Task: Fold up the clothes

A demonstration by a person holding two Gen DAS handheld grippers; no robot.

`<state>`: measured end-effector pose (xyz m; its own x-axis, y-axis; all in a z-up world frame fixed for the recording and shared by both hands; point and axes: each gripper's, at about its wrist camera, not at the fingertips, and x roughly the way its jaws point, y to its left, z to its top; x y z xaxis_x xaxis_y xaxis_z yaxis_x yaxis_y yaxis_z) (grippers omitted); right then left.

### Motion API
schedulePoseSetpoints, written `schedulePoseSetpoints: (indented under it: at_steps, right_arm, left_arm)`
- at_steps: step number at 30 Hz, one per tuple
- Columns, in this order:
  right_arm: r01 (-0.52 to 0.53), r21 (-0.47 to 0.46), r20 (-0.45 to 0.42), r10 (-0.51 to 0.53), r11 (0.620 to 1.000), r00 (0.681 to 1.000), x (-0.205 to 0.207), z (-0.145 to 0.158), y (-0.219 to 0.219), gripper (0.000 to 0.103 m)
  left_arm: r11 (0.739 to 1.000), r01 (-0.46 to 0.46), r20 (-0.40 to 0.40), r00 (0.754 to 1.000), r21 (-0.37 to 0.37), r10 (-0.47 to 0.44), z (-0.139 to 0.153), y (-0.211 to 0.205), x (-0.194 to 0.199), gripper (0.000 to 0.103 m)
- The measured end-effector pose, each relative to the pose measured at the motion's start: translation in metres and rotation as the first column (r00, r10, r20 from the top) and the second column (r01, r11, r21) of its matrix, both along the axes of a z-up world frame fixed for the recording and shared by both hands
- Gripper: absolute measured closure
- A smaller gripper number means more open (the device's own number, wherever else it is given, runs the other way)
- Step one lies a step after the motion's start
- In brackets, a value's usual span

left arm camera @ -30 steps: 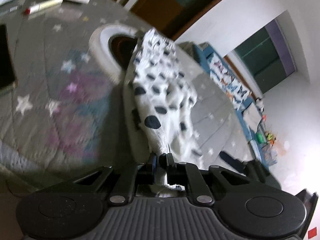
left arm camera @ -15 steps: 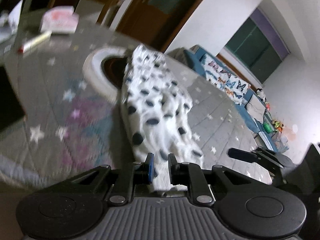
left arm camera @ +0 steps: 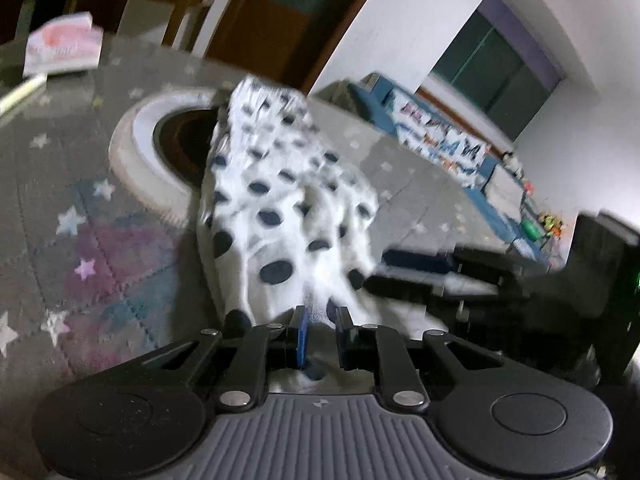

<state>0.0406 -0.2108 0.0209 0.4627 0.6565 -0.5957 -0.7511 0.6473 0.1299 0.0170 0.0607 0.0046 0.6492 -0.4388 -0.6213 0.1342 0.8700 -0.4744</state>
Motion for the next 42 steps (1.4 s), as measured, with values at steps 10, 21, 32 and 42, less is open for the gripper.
schedulePoseSetpoints:
  at_steps: [10, 21, 32, 42]
  right_arm:
    - [0.081, -0.035, -0.011, -0.082, 0.996, 0.997, 0.067, -0.007, 0.003, 0.058]
    - [0.092, -0.068, -0.014, -0.093, 0.993, 0.996, 0.102, -0.009, -0.002, 0.059]
    - [0.07, -0.107, -0.05, -0.076, 0.992, 0.996, 0.164, -0.017, 0.025, 0.059]
    - [0.242, -0.056, -0.093, -0.246, 0.969, 0.965, 0.296, -0.026, 0.044, 0.058]
  left_arm:
    - [0.998, 0.044, 0.019, 0.999, -0.042, -0.043, 0.015, 0.003, 0.021, 0.087]
    - [0.999, -0.045, -0.033, 0.998, -0.021, 0.044, -0.002, 0.017, 0.072, 0.087]
    - [0.997, -0.062, -0.062, 0.996, -0.051, 0.059, -0.014, 0.031, 0.075, 0.087]
    - [0.994, -0.064, -0.084, 0.995, -0.087, 0.057, -0.016, 0.034, 0.079, 0.085]
